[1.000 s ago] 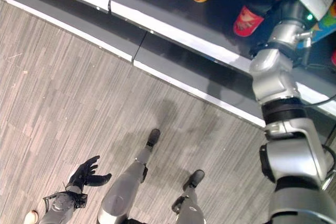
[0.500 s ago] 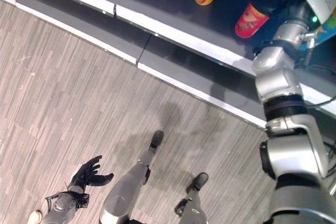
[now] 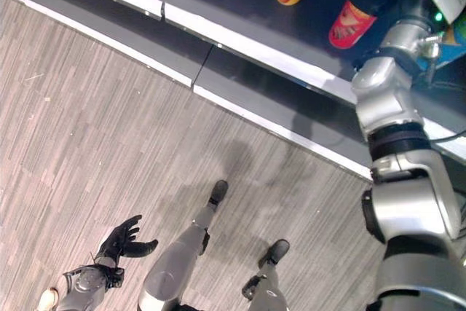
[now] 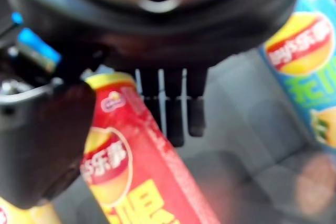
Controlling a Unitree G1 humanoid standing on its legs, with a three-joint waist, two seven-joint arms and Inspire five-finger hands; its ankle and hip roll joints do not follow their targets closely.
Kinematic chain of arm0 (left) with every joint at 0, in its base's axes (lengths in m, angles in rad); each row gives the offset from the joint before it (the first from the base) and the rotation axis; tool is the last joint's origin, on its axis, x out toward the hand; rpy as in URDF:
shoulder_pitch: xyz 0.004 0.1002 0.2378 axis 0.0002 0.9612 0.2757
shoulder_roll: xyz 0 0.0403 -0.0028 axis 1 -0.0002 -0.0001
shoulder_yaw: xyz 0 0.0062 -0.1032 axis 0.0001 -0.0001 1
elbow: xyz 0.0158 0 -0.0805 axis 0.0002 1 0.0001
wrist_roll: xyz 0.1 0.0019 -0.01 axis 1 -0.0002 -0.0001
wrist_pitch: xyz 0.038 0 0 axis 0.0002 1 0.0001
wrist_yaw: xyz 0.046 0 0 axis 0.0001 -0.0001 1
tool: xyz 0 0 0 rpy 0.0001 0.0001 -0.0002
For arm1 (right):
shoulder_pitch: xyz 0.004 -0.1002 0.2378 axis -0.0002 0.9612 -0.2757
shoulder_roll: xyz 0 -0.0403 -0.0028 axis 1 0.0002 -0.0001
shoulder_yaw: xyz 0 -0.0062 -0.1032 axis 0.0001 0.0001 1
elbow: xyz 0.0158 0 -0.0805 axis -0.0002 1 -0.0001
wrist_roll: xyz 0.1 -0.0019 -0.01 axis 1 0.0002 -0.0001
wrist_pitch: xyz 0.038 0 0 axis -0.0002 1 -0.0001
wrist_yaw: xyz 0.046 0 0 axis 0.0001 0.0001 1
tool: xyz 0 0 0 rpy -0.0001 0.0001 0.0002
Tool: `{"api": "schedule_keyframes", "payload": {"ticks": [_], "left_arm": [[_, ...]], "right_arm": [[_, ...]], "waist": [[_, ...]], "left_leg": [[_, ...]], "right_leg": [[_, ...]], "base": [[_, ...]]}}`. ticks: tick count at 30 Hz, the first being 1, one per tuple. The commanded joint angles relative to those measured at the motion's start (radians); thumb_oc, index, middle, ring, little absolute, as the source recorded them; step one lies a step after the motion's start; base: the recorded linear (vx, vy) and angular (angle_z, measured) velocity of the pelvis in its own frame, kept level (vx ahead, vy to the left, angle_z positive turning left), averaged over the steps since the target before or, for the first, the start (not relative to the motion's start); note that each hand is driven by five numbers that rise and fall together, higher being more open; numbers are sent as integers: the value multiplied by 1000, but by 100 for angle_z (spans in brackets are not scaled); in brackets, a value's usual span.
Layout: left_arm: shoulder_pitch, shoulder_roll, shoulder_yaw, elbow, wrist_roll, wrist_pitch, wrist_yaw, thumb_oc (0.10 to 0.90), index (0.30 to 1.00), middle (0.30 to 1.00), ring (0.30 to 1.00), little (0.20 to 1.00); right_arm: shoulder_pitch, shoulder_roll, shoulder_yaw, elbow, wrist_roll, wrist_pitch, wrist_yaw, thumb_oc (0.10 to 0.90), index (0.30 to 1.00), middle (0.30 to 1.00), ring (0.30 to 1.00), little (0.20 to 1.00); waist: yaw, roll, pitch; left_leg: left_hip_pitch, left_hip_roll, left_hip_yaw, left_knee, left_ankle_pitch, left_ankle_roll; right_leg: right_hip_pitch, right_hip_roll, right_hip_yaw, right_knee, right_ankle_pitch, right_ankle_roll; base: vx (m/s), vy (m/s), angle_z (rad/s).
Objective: Put the goods on the table back onto the shelves and tidy them up.
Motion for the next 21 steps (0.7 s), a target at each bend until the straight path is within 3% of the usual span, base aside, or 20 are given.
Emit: {"api": "schedule_keyframes", "payload": {"ticks": [1,18,21], "left_arm": [[30,77,-42,13,-23,-33,37,800,900,900,900,900],[27,81,-43,21,-9,-24,34,800,900,900,900,900],[25,71,-26,32,2,-12,32,800,900,900,900,900]], "right_arm": [[-103,-100,91,-52,-12,-53,-45,800,900,900,900,900],[-64,-92,41,-129,-15,-53,-69,800,900,900,900,900],[18,-85,-37,-296,-64,-51,-95,800,900,900,900,900]], "waist": [[26,-52,-82],[17,-54,-95],[1,-60,-102]], "left_leg": [[19,-45,-80,4,-132,-2],[33,-41,-77,6,-132,-4],[43,-35,-71,7,-135,-3]], "right_leg": [[26,-1,7,11,-34,17],[38,-1,6,11,-31,17],[41,3,13,16,-33,14]], "base": [[0,0,0],[0,0,0],[-6,-10,0]]}}
